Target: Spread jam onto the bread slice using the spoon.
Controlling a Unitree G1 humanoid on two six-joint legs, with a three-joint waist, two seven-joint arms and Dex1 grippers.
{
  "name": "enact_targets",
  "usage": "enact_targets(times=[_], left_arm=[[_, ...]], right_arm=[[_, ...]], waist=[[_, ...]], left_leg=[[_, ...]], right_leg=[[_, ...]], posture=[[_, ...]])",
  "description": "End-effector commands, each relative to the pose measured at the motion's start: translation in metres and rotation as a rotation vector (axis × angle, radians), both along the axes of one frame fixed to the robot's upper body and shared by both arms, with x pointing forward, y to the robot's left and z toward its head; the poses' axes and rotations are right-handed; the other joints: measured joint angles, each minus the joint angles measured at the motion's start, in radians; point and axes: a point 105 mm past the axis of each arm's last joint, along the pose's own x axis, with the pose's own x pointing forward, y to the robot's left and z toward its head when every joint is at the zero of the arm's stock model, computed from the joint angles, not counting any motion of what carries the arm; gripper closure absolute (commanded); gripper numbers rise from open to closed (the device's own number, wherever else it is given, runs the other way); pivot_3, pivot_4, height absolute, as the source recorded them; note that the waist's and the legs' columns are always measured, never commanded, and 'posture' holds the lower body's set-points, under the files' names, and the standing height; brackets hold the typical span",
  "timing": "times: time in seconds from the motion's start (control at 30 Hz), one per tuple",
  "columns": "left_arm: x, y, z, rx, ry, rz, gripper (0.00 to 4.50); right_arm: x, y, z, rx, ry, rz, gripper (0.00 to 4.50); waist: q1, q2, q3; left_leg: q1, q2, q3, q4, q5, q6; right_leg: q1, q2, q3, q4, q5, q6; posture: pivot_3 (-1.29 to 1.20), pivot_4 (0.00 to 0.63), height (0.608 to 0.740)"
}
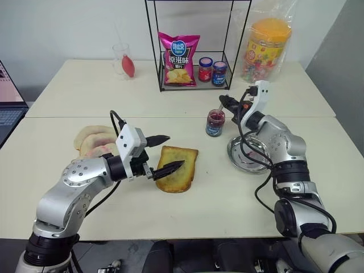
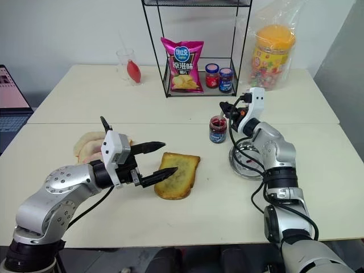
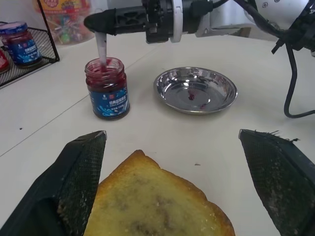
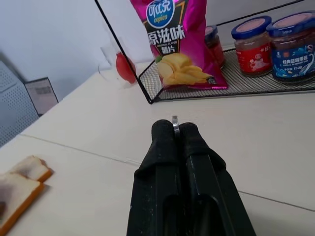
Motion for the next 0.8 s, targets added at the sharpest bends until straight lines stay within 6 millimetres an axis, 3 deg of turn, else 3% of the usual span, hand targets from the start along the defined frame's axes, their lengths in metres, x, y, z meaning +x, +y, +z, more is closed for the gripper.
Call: enact_targets(times=[0.03,0.8], left_arm=[[0.000,-0.004,0.008,-0.001,-0.043,-0.007,0.00],[0.002,-0.002,0.008,0.007,-0.047,-0.001,0.00]], right_arm=[[-0.002,-0.001,0.031,0.087,-0.051,0.002,4.45],[0.005,-0.018,0.032,0.241,0.047,-0.058,4.45]], waist=[[0.000,0.000,0.000],[-0.002,0.000,0.000]], left_leg=[[0.000,0.000,0.000,0.000,0.000,0.000],[0.000,0.000,0.000,0.000,0.000,0.000]], right_leg=[[0.000,0.000,0.000,0.000,0.000,0.000],[0.000,0.000,0.000,0.000,0.000,0.000]], posture=[[0.00,0.150,0.740],[0.00,0.150,0.740]])
